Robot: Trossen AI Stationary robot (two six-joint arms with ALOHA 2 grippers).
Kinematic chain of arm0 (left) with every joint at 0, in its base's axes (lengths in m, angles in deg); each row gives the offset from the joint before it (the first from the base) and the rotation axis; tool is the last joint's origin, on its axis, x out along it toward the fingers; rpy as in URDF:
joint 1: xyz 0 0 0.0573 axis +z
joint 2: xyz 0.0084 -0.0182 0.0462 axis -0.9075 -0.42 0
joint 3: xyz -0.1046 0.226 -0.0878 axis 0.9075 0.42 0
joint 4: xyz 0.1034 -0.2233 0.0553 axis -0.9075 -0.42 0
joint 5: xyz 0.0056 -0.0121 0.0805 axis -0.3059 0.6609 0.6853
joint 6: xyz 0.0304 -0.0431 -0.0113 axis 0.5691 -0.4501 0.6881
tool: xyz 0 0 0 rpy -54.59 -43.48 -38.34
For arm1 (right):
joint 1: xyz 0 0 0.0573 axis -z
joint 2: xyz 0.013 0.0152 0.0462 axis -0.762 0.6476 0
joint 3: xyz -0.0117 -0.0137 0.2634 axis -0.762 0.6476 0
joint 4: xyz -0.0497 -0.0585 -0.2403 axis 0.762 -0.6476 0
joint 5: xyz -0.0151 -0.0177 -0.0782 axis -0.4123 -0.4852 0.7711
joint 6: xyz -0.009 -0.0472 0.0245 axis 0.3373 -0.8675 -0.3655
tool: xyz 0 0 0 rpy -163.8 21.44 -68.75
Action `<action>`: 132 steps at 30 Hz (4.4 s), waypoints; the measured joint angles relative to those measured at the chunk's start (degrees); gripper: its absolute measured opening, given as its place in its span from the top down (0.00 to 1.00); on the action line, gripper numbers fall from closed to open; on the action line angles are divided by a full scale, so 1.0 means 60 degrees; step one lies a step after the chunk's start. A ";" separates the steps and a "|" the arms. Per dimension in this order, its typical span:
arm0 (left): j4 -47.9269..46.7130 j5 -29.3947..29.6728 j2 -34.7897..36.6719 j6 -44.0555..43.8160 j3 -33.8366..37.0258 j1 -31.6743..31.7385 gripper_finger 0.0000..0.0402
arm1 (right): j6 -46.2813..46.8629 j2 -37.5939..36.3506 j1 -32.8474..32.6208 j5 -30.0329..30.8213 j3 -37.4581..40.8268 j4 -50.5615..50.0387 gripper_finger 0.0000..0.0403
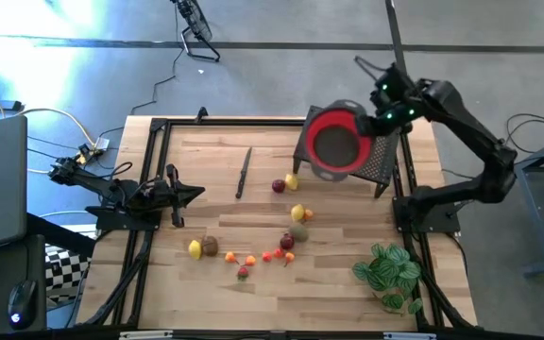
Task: Pick & Place Fruit
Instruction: Put the red strainer bowl on the shelf, then put the brown kiwi into the red strainer bowl on the shelf
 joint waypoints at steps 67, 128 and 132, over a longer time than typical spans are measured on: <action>-0.0004 0.0004 0.0000 -0.0007 0.0000 -0.0004 1.00 | -0.2986 0.3213 0.3714 -0.2020 0.0753 0.2035 0.99; -0.0006 0.0004 0.0001 -0.0004 0.0000 -0.0002 1.00 | -0.4257 -0.2098 0.3710 -0.1772 0.0969 0.2176 0.83; -0.0004 0.0004 0.0002 -0.0004 0.0000 -0.0002 1.00 | -0.4520 -0.2704 0.3710 -0.1778 0.1077 0.1442 0.93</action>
